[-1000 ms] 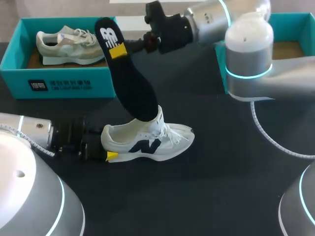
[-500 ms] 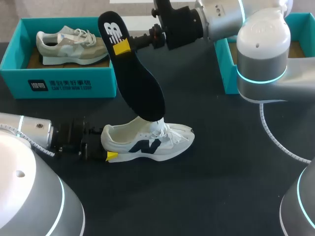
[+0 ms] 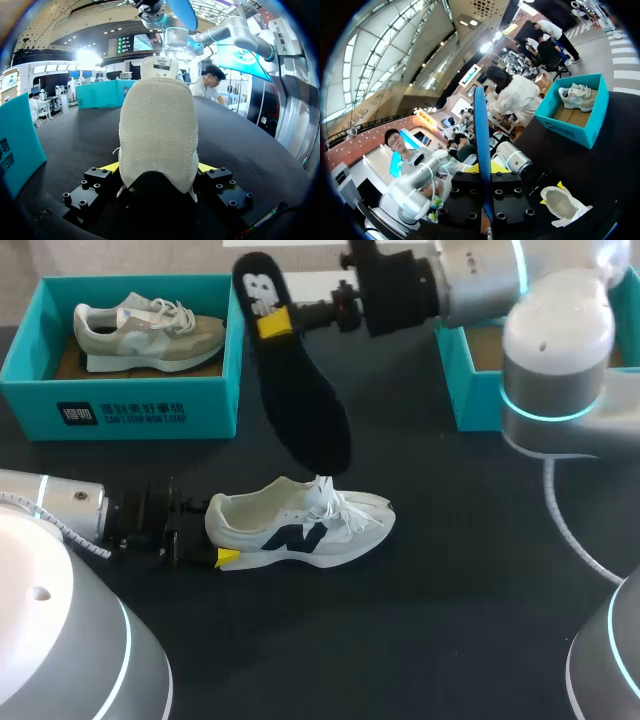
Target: Take the shoe out of the shoebox, open the shoe tongue, remove and reinsert the insole, then place the shoe into the shoebox
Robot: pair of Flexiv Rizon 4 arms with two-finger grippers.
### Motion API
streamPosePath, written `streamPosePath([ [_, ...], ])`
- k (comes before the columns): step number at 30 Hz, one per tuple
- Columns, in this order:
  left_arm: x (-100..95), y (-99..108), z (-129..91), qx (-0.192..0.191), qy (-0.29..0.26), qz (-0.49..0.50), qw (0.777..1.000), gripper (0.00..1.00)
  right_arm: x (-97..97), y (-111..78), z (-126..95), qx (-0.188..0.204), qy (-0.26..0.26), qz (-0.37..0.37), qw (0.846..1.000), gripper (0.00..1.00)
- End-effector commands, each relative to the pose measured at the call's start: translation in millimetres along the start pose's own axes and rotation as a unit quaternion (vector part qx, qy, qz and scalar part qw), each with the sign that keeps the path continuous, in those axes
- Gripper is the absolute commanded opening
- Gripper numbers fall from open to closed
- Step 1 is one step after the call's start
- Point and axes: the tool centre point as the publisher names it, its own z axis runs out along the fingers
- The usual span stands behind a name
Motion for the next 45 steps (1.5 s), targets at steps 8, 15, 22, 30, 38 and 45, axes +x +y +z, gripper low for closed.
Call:
streamPosePath([
  [8, 1.8, 5, 5, 0.000, 0.000, 0.000, 1.000, 0.00, 30.9, -22.6, -58, -0.044, -0.005, 0.031, 0.999, 0.00],
  [15, 1.8, 5, 5, 0.000, 0.000, 0.000, 1.000, 0.00, 61.2, -28.4, -52, -0.100, 0.025, 0.090, 0.991, 0.00],
  [22, 1.8, 5, 5, 0.000, 0.000, 0.000, 1.000, 0.00, 80.0, -33.2, -41, -0.125, 0.059, 0.105, 0.985, 0.00],
  [30, 1.8, 5, 5, 0.000, 0.000, 0.000, 1.000, 0.00, 102.0, -38.7, -47, -0.128, 0.058, 0.112, 0.984, 0.00],
  [38, 1.8, 5, 5, 0.000, 0.000, 0.000, 1.000, 0.00, 118.1, -47.6, -57, -0.119, 0.037, 0.117, 0.985, 0.00],
  [45, 1.8, 5, 5, 0.000, 0.000, 0.000, 1.000, 0.00, 128.7, -54.0, -62, -0.120, 0.026, 0.120, 0.985, 0.00],
])
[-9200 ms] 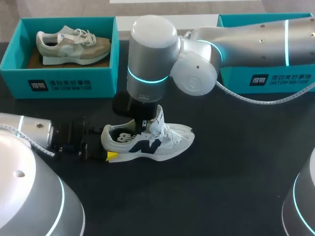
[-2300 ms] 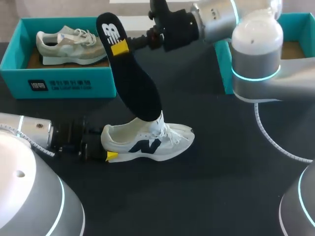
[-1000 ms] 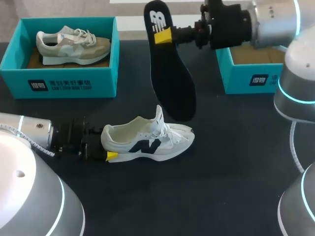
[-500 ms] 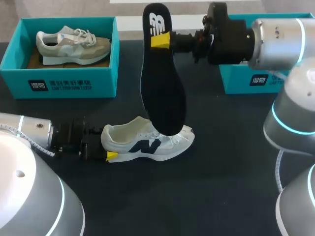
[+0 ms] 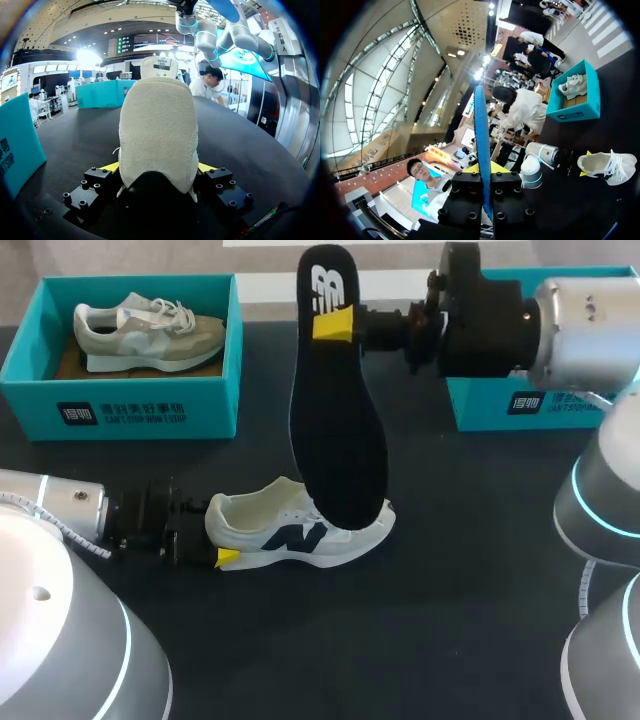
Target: Take the shoe out of the shoebox, open the shoe tongue, remove and reinsert the insole, then place the shoe into the shoebox
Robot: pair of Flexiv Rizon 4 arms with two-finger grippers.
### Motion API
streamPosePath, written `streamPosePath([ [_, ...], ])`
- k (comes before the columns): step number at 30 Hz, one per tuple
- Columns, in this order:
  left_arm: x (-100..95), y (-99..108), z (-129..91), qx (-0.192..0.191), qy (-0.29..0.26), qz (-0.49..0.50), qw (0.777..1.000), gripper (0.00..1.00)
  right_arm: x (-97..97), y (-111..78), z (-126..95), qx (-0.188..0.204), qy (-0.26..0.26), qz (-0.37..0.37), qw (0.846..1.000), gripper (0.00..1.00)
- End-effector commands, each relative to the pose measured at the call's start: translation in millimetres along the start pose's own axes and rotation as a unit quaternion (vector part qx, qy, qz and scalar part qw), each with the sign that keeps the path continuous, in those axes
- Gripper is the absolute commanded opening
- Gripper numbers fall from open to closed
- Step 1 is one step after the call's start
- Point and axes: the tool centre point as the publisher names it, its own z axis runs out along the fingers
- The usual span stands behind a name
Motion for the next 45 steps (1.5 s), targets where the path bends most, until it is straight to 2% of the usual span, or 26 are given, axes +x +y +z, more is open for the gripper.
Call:
streamPosePath([
  [1, 1.9, 5, 5, 0.000, 0.000, 0.000, 1.000, 0.00, 8.7, -7.4, -10, -0.005, -0.013, -0.002, 1.000, 0.00],
  [12, 1.9, 5, 5, 0.000, 0.000, 0.000, 1.000, 0.00, 14.5, -19.9, -14, -0.009, -0.017, -0.002, 1.000, 0.00],
  [16, 1.9, 5, 5, 0.000, 0.000, 0.000, 1.000, 0.00, 19.7, -21.8, -14, -0.005, -0.029, -0.036, 0.999, 0.00],
  [21, 1.9, 5, 5, 0.000, 0.000, 0.000, 1.000, 0.00, 21.4, -25.0, -11, -0.004, -0.019, -0.053, 0.998, 0.00],
  [31, 1.9, 5, 5, 0.000, 0.000, 0.000, 1.000, 0.00, 29.2, -24.0, -9, 0.003, -0.008, -0.091, 0.996, 0.00],
  [45, 1.9, 5, 5, 0.000, 0.000, 0.000, 1.000, 0.00, 29.2, -24.0, -9, 0.003, -0.008, -0.091, 0.996, 0.00],
])
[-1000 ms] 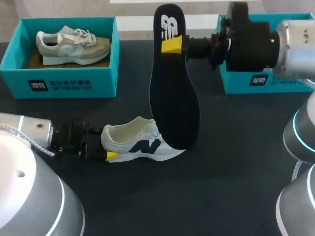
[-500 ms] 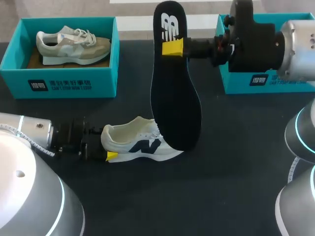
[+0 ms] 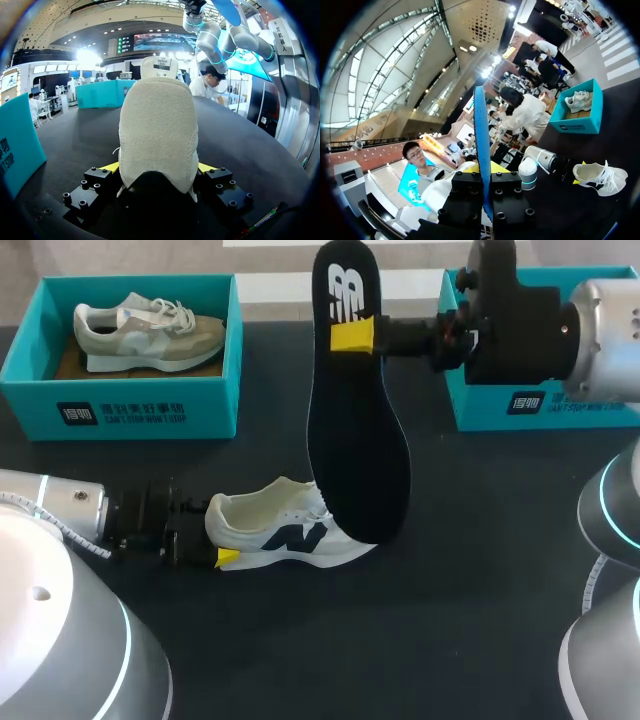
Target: Take the shoe out of the shoebox, open the shoe tongue, remove and reinsert the insole, then place the shoe into the shoebox
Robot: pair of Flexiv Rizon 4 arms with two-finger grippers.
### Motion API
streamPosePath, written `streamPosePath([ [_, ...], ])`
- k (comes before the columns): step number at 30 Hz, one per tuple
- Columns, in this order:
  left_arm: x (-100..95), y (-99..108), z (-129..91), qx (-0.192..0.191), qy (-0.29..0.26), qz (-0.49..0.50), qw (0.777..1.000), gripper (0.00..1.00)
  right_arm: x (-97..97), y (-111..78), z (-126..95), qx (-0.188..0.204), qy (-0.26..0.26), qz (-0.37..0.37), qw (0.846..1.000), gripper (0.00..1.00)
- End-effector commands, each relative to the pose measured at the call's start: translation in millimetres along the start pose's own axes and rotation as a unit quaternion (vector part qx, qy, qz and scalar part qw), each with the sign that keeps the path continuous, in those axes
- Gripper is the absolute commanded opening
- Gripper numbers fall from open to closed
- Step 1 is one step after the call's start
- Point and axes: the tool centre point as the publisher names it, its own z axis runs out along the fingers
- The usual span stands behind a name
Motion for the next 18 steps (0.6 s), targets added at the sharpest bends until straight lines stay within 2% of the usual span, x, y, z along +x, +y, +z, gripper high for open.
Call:
streamPosePath([
  [1, 1.9, 5, 5, 0.000, 0.000, 0.000, 1.000, 0.00, -0.1, 1.3, 6, 0.000, -0.002, 0.001, 1.000, 0.00],
  [3, 2.6, 4, 2, 0.004, 0.005, 0.000, 1.000, 0.00, -0.1, 1.3, 6, 0.000, -0.002, 0.001, 1.000, 0.00],
  [4, 3.7, 3, 0, -0.001, 0.012, 0.000, 1.000, 0.08, -0.1, 1.3, 6, 0.000, -0.002, 0.001, 1.000, 0.00],
  [5, 4.4, 3, -2, -0.006, 0.008, -0.008, 1.000, 0.47, -0.1, 1.3, 6, 0.000, -0.002, 0.001, 1.000, 0.00],
  [7, 5.7, 2, -5, -0.007, 0.008, -0.009, 1.000, 1.00, -0.1, 1.3, 6, 0.000, -0.002, 0.001, 1.000, 0.00],
  [14, 8.7, -2, -13, -0.021, 0.007, -0.023, 1.000, 1.00, -0.1, 1.3, 6, 0.000, -0.002, 0.001, 1.000, 0.00],
  [18, 10.3, -9, -19, -0.050, 0.003, -0.028, 0.998, 1.00, -0.1, 1.3, 6, 0.000, -0.002, 0.001, 1.000, 0.00],
])
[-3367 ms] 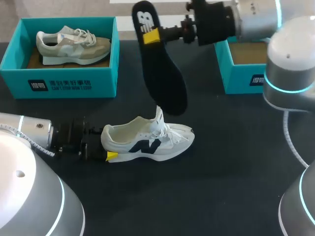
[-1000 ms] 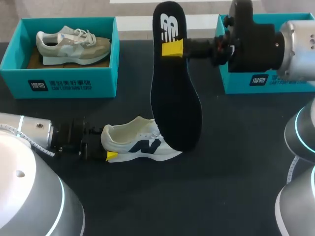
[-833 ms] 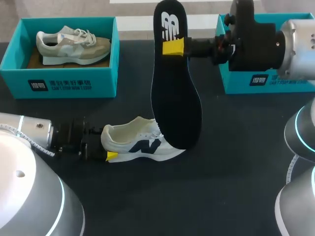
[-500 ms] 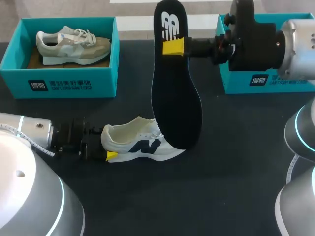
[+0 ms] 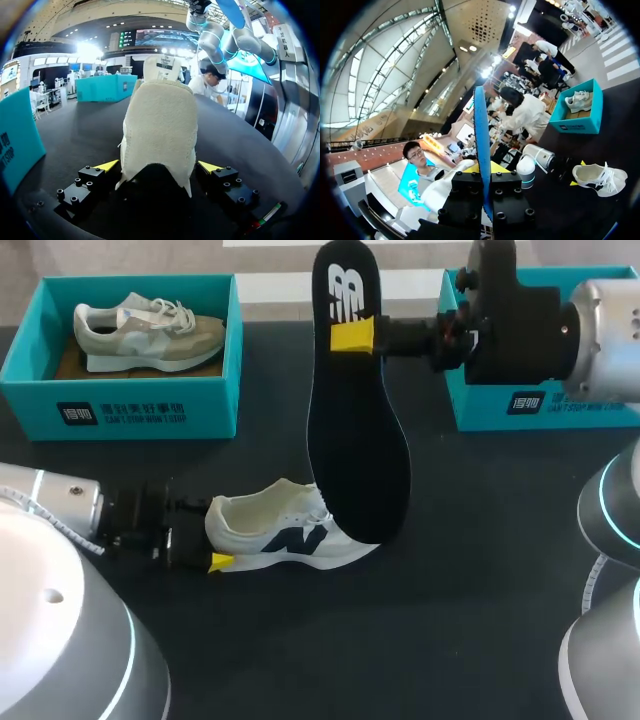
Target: Take the shoe out of the shoebox, open the shoe tongue, remove and reinsert the insole, then place the shoe into the shoebox
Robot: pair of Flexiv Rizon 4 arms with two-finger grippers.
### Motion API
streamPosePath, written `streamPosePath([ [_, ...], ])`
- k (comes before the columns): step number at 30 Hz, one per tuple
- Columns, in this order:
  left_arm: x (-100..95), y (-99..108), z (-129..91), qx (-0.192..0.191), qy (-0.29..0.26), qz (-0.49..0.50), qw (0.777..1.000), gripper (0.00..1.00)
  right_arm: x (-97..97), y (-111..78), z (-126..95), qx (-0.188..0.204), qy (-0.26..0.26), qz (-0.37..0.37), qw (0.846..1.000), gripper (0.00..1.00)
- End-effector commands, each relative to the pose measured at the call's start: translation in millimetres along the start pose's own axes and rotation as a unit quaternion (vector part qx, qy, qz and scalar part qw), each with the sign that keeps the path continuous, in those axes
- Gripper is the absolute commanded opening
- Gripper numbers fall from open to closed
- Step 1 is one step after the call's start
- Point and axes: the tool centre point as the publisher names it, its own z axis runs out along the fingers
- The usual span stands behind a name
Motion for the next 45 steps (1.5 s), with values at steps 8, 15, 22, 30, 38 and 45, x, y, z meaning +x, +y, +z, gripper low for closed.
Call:
streamPosePath([
  [8, 2.9, -18, -18, -0.088, -0.021, -0.005, 0.996, 1.00, 0.0, 1.4, 6, 0.000, -0.002, 0.001, 1.000, 0.00],
  [15, 2.9, -18, -18, -0.088, -0.021, -0.005, 0.996, 1.00, 0.0, 1.4, 6, 0.000, -0.002, 0.001, 1.000, 0.00],
  [22, 5.3, -28, -25, -0.151, -0.024, 0.009, 0.988, 1.00, 0.0, 1.4, 6, 0.000, -0.002, 0.001, 1.000, 0.00],
  [30, -0.1, -45, -43, -0.228, -0.015, -0.010, 0.974, 1.00, 0.0, 1.4, 6, 0.000, -0.002, 0.001, 1.000, 0.00],
  [38, 3.4, -62, -47, -0.336, -0.003, -0.015, 0.942, 1.00, 0.0, 1.4, 6, 0.000, -0.002, 0.001, 1.000, 0.00],
  [45, 3.4, -62, -47, -0.336, -0.003, -0.015, 0.942, 1.00, 0.0, 1.4, 6, 0.000, -0.002, 0.001, 1.000, 0.00],
])
